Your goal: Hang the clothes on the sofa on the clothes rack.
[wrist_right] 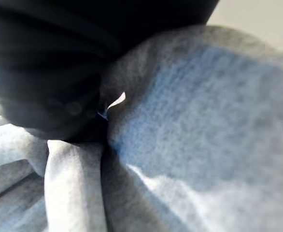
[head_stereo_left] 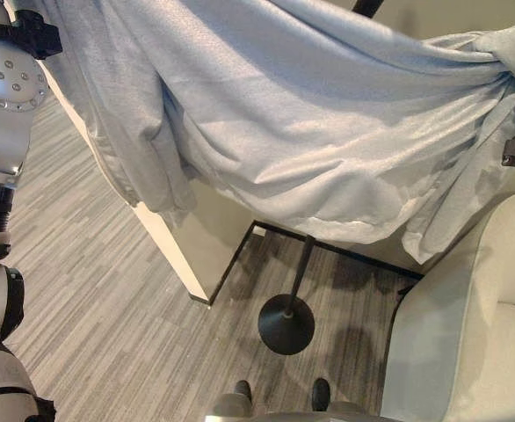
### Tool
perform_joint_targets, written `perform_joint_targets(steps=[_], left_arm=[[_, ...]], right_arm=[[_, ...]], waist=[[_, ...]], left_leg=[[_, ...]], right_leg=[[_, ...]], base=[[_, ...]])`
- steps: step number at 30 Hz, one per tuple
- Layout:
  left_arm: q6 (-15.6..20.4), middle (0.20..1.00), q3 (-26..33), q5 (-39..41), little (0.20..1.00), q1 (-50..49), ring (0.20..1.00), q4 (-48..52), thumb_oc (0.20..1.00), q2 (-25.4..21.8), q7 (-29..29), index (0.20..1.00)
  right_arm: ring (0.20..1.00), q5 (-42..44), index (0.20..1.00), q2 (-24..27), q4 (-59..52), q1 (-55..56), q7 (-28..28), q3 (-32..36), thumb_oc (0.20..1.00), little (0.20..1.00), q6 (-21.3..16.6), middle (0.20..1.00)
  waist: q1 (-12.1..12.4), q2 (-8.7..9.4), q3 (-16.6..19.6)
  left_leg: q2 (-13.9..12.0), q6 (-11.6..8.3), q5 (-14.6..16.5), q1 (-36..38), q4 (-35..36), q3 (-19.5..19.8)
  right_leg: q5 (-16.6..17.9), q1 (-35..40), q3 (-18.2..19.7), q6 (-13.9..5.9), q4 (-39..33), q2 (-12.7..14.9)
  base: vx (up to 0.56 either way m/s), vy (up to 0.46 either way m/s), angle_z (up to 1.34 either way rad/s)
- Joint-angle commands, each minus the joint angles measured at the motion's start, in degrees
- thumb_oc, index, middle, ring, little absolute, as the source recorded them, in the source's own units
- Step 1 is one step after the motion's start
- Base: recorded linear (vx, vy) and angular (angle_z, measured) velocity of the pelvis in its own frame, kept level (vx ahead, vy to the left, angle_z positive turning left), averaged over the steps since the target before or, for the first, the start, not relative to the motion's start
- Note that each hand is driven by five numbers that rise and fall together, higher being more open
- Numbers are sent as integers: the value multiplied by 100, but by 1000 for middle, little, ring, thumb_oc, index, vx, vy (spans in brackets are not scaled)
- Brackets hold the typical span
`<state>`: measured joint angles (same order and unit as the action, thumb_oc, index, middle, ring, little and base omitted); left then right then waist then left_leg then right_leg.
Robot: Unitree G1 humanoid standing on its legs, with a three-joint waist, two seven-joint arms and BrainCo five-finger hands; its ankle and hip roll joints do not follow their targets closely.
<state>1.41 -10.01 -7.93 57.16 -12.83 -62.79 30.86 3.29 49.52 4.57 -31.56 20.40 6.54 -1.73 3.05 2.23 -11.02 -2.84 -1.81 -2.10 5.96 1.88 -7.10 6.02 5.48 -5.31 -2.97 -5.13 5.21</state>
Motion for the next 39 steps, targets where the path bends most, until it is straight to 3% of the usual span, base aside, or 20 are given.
perform_joint_targets(steps=[1, 11, 20, 21, 27, 33, 34, 39], left_arm=[[31, 200, 494, -251, 200, -81, 200, 57, 200, 46, 159, 200], [45, 200, 1387, -399, 200, -883, 200, 716, 200, 179, 231, 200], [90, 200, 1489, -326, 200, -1022, 200, 764, 200, 173, 197, 200], [86, 200, 1359, -308, 200, -904, 200, 728, 200, 219, 151, 200], [86, 200, 787, -303, 200, -444, 200, 685, 200, 529, -68, 200], [92, 200, 183, -298, 200, -33, 200, 421, 200, 952, -313, 200], [67, 200, -115, -290, 200, 135, 200, 41, 200, 1014, -381, 200], [80, 200, -543, -50, 200, 335, 200, -898, 200, 1010, -447, 200]], right_arm=[[200, -191, 200, 10, -341, 63, 239, 622, 200, 200, -209, 200], [200, 5, 200, -526, -695, 903, 430, 1679, 200, 200, -356, 200], [200, -92, 200, -564, -641, 1043, 360, 1682, 200, 200, -353, 200], [200, -232, 200, -353, -245, 1018, 320, 1491, 200, 200, -264, 200], [200, -510, 200, -163, 769, 931, 31, 782, 200, 200, -37, 200], [200, -542, 200, -324, 1597, 711, -206, 114, 200, 200, 49, 200], [200, -538, 200, -475, 1870, 608, -330, -168, 200, 200, 74, 200], [200, -444, 200, -648, 2204, 441, -471, -506, 200, 200, 64, 200]], waist=[[77, -183, 402], [-9, -204, 469], [-20, -223, 489], [-23, -223, 452], [-11, -204, 330], [-13, -197, 215], [-31, -216, 166], [-61, -211, 111]], left_leg=[[-202, -109, 45, 339, 312, 176], [-209, -124, 61, 382, 312, 164], [-207, -128, 76, 406, 312, 168], [-206, -128, 80, 414, 312, 164], [-194, -125, 92, 428, 312, 176], [-180, -118, 114, 450, 312, 175], [-171, -117, 126, 460, 312, 176], [-161, -119, 145, 474, 312, 167]], right_leg=[[11, 104, -143, 25, 13, 229], [35, 86, -155, 18, 13, 219], [38, 91, -181, 15, 13, 207], [49, 94, -172, 12, 13, 204], [76, 116, -163, 21, 13, 203], [97, 117, -170, 28, 13, 222], [91, 111, -173, 33, 13, 226], [93, 110, -170, 37, 13, 235]], base=[[0, 0, 0], [0, 0, 0], [0, 0, 0], [0, 0, 0], [0, 0, 0], [0, 0, 0], [0, 0, 0], [0, 0, 0]])
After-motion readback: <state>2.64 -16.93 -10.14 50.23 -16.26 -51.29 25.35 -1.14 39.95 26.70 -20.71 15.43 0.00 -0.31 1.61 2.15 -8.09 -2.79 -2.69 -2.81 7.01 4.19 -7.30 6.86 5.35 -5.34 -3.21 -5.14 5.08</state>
